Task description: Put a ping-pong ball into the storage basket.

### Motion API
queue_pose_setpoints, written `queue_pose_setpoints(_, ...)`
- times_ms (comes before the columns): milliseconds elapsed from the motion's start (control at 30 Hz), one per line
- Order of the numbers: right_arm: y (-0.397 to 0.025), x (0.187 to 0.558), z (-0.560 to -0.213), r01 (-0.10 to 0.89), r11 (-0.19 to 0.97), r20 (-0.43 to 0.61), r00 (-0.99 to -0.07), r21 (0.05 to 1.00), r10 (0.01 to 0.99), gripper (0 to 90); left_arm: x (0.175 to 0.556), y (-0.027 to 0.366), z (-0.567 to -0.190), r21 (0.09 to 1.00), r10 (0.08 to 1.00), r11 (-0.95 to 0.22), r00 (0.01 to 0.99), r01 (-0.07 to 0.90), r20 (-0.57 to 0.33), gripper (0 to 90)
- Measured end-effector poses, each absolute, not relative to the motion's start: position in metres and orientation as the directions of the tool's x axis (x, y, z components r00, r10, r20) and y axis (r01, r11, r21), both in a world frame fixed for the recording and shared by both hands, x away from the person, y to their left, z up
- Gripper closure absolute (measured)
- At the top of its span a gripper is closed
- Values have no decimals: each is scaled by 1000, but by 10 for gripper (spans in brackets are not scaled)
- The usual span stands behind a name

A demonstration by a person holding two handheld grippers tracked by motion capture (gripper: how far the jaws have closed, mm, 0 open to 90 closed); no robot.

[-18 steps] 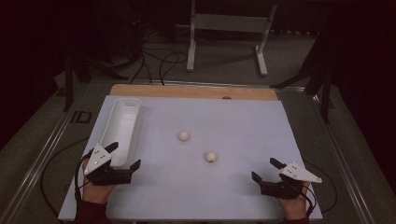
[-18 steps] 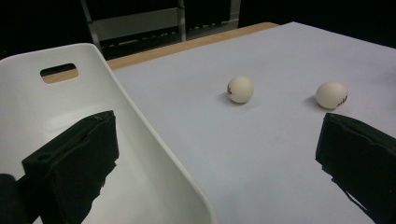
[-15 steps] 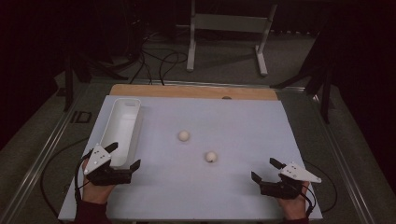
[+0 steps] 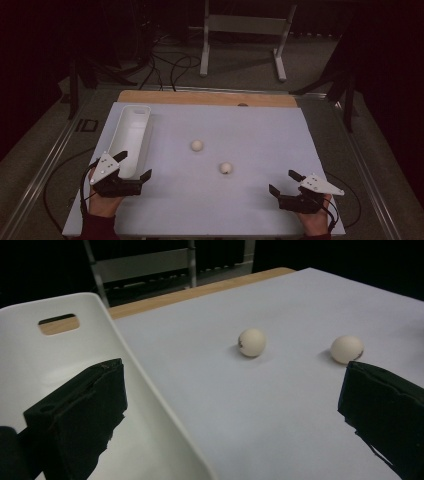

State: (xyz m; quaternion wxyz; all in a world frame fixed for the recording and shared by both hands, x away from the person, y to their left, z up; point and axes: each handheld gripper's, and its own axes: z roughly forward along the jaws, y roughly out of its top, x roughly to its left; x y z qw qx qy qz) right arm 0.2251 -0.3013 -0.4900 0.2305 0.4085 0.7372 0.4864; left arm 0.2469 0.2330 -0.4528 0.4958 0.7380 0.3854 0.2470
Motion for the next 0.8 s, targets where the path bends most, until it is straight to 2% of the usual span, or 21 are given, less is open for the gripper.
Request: queue_pose_setpoints(800,-302,225,-490,379,192,51,-545,905,837,90,278,194,-428,909,754,-275,656,313,2,2)
